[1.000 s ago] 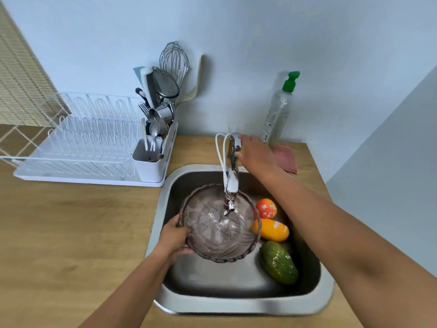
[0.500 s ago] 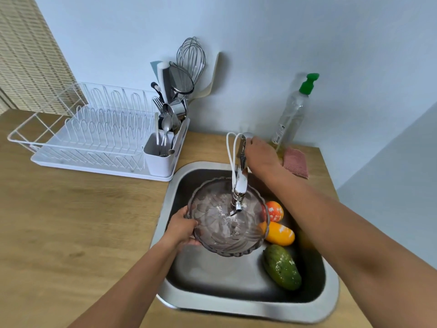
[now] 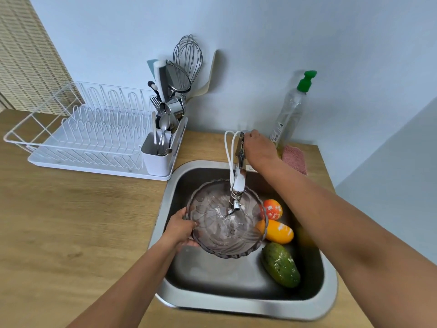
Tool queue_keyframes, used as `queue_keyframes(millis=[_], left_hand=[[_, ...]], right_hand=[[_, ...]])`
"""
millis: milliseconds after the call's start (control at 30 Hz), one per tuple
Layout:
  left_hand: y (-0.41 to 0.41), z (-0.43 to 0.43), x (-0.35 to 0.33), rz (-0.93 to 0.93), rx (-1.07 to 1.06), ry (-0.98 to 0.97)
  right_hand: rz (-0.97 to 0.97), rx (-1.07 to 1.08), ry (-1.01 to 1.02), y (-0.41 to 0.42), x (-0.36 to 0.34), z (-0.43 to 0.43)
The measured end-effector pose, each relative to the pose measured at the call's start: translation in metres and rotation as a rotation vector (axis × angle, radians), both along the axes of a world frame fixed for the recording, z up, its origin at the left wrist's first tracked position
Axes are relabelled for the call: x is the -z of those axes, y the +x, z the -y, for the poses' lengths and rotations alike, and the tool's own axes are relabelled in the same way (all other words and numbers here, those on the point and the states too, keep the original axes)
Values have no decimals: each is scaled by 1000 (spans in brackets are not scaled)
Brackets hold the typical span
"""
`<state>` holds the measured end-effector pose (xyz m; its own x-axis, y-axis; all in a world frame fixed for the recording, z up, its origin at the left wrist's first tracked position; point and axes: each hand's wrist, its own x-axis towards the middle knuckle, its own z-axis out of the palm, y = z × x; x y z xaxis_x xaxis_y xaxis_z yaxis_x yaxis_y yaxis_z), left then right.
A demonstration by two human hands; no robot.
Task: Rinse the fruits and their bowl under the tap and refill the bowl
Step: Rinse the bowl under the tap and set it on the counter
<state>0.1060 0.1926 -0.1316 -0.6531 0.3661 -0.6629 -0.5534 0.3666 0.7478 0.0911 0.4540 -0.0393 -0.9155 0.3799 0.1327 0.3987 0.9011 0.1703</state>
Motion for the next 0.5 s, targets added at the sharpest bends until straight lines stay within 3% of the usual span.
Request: queue_keyframes(millis=[233, 400, 467, 500], left_hand=[[0, 0, 0, 1, 11, -29], [-2, 4, 2, 5, 14, -23], [-2, 4, 3, 2, 11, -18], [-1, 4, 3, 1, 6, -14]], right_hand=[[-93, 27, -158, 2, 5, -5], [-523, 183, -628, 42, 41, 15], [-467, 212, -702, 69, 75, 34], [-308, 215, -693, 82, 95, 46]])
